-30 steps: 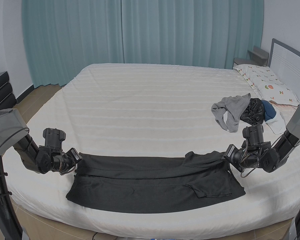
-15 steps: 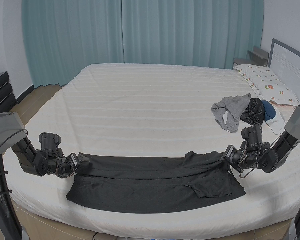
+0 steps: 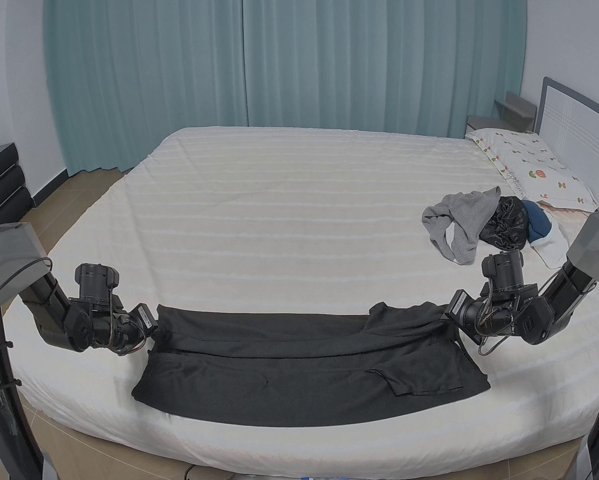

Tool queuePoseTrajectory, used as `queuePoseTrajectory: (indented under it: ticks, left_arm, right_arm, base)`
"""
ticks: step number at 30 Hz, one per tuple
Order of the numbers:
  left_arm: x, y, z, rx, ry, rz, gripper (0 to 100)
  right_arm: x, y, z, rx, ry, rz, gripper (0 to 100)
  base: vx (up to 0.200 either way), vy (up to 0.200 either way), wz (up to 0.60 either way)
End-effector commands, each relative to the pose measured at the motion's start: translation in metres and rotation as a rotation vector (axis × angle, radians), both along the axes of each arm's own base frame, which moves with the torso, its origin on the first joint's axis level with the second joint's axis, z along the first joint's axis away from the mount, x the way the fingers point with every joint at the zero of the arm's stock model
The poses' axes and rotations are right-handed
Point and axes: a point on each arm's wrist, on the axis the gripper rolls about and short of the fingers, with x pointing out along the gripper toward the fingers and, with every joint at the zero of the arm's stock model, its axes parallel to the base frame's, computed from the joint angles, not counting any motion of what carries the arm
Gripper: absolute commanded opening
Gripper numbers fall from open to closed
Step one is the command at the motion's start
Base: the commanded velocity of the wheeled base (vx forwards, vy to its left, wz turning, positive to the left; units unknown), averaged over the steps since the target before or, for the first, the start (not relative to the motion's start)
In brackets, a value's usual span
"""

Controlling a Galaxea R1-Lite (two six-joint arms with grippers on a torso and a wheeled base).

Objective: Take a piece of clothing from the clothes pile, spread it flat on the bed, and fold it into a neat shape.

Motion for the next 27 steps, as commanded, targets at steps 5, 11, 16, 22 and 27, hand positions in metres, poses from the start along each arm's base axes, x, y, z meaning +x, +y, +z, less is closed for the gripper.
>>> queuePoseTrajectory:
  ticks: [5,11,16,22,27]
  left_arm:
    - [-0.002,0.0,0.024,-0.009,-0.068,0.036,0]
    - [0.001,0.001,0.032,0.019,-0.1,0.078,0]
    - [0.004,0.001,0.034,0.0,-0.116,0.106,0]
    - [-0.01,0.001,0.033,0.019,-0.081,0.086,0]
    - [-0.018,-0.001,0.028,0.06,-0.058,0.035,0]
  right_arm:
    - [0.002,-0.002,0.003,0.043,-0.005,-0.023,0]
    - [0.008,-0.001,0.009,0.059,-0.029,-0.024,0]
    - [0.009,-0.002,0.011,0.063,-0.037,-0.029,0]
    - [-0.002,-0.003,0.01,0.058,-0.012,-0.026,0]
    - [-0.005,-0.004,0.008,0.056,0.002,-0.023,0]
  base:
    - [0.0,0.0,0.0]
    - [0.0,0.0,0.0]
    - [0.0,0.0,0.0]
    - [0.0,0.0,0.0]
    - [0.0,0.0,0.0]
